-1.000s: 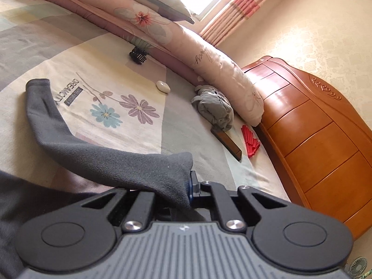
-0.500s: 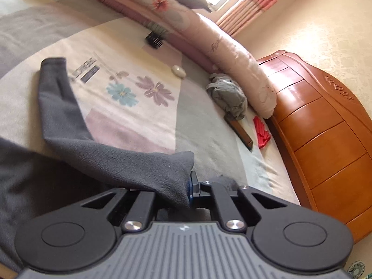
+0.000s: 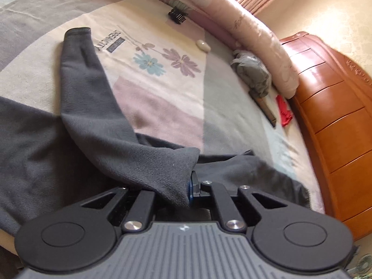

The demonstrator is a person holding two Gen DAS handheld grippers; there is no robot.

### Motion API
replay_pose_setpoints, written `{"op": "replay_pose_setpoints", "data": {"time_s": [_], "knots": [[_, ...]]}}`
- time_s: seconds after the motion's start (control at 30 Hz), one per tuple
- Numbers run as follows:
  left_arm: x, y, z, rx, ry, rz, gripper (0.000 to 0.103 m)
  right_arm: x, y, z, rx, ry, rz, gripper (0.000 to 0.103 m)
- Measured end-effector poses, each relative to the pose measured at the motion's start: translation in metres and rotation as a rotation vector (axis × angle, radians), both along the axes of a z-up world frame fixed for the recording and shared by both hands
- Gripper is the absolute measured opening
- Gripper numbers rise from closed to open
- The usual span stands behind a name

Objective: Fold clothes

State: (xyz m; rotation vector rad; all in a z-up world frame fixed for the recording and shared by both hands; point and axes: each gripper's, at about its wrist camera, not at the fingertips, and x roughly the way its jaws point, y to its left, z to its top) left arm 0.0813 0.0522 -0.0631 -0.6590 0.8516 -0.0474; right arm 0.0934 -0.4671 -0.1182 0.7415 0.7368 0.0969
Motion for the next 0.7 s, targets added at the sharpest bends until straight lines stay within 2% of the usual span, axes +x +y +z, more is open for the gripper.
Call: {"op": "replay_pose_setpoints", "data": {"time_s": [0.17,0.33,0.4,0.7], "knots": [[-0.002,0.007,0.005,0.008,-0.017,0.008,0.006,-0.011,0.007,0.014,-0.004,-0.019,0.005,0.003],[0.000,0.013,0.002,0.006,-0.007,0.011,0.006,-0.017,0.013,0.008,-0.018,-0.004,0.008,0.003],[-0.001,0.011,0.001,0.009,0.001,0.004,0.006,-0.018,0.009,0.004,0.007,0.003,-0.007,0.003],[-0.002,0.011,-0.010,0.014,0.043,-0.024,0.009,-0.020,0.005,0.008,-0.008,0.023,-0.037,0.003]]}}
